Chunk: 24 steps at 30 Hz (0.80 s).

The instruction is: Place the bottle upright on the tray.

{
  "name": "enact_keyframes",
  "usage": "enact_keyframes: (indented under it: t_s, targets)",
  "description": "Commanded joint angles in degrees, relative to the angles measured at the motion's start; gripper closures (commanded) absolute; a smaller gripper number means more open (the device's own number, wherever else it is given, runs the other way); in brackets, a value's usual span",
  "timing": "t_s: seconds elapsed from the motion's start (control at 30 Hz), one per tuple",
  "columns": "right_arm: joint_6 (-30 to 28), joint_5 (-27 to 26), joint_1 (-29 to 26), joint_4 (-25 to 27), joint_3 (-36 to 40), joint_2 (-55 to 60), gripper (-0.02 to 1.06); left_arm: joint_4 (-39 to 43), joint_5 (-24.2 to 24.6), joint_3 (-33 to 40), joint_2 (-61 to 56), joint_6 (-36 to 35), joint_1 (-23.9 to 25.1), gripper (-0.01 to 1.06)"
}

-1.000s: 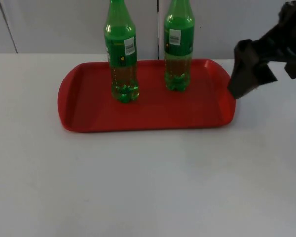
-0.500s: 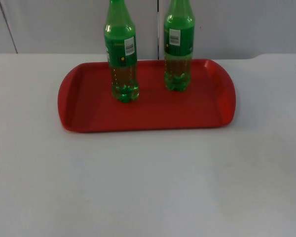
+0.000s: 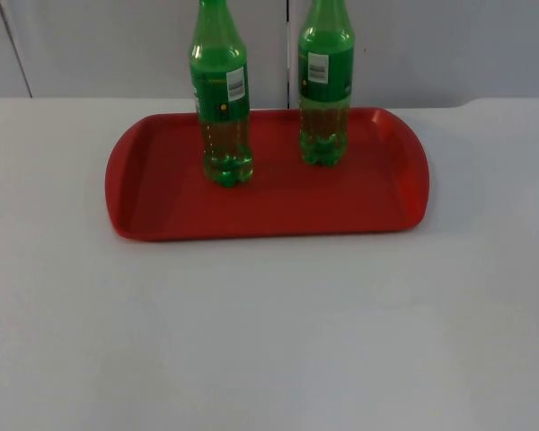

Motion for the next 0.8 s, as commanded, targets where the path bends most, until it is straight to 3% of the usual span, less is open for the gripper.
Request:
enact_keyframes:
  t_s: [0.0, 0.77]
  targets:
    - [0.1, 0.9, 0.0, -0.1, 1.4, -2.9, -0.01, 0.4, -0.1, 0.2, -0.2, 0.1, -0.3, 0.00]
    - [0.1, 15.0, 0.0, -0.5, 7.6, -27.9, -0.01, 0.4, -0.1, 0.2, -0.2, 0.1, -0.3, 0.00]
